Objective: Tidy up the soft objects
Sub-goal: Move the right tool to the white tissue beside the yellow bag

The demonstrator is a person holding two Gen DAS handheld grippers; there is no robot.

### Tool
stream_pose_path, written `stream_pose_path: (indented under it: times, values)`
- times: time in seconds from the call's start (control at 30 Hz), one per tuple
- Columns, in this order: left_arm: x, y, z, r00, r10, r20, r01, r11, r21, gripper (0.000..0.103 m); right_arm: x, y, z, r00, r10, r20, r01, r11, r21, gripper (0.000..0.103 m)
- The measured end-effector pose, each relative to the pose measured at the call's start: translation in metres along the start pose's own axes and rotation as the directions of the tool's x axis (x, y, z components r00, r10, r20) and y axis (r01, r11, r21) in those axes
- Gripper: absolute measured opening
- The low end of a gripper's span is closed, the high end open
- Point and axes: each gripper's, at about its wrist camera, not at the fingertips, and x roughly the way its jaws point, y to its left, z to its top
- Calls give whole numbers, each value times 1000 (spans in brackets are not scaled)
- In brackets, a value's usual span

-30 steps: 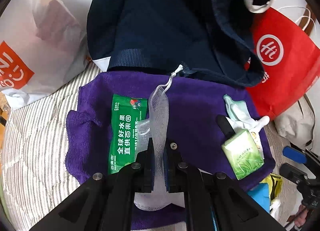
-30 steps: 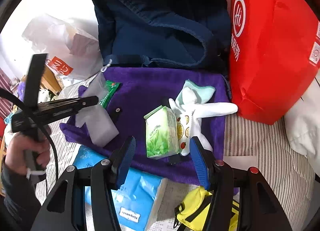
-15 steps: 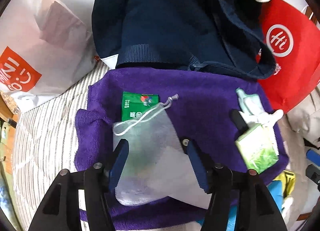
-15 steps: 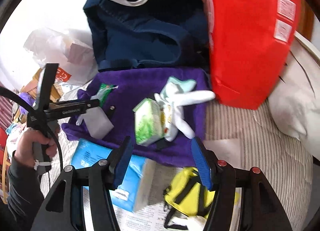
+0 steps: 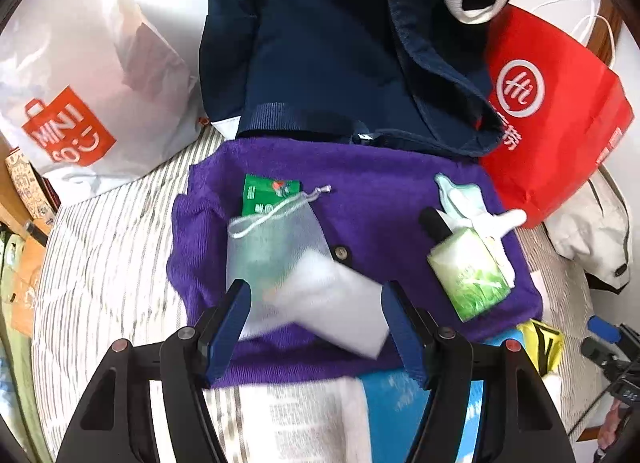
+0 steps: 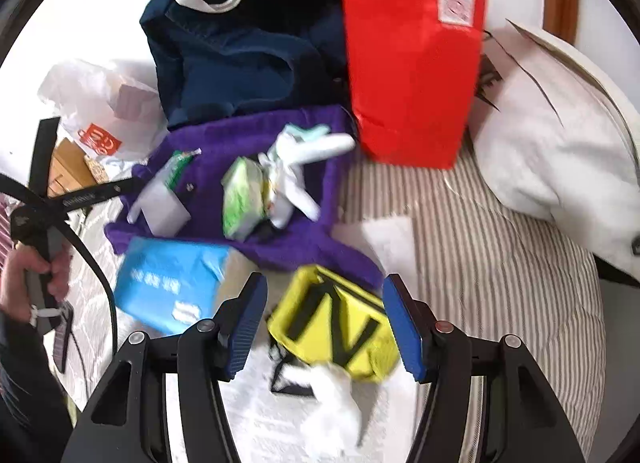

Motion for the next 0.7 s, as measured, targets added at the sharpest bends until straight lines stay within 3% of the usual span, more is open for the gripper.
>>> stream_pose_path:
  times: [0.2,0.33,0.57,0.63,0.67,0.7]
  values:
    - [-23,-7,-24,1000,-9,10,9,1000,14,66,11,-15,-31,998,-29,-63,30,999,17,63]
    - [-33,-10,-41,1000,-8,6,8,1000,18,66,21,-24,-49,995,6,-99,-1,999,53,63]
    - [-51,-11,-73,1000,-2,-11,2,1000,25,66,42,-32,-47,996,15,-84,-7,995,97,62]
    - [-54,-10,-81,1000,0,-19,0,1000,21,66,49,-31,-45,996,5,-88,2,997,80,57]
    - [-55,-9,-84,1000,1,-21,0,1000,17,66,51,-30,-45,996,12,-93,-5,997,78,48]
    - [-56,-9,-87,1000,-2,-24,2,1000,11,66,52,-30,-45,995,12,-94,-5,997,73,30]
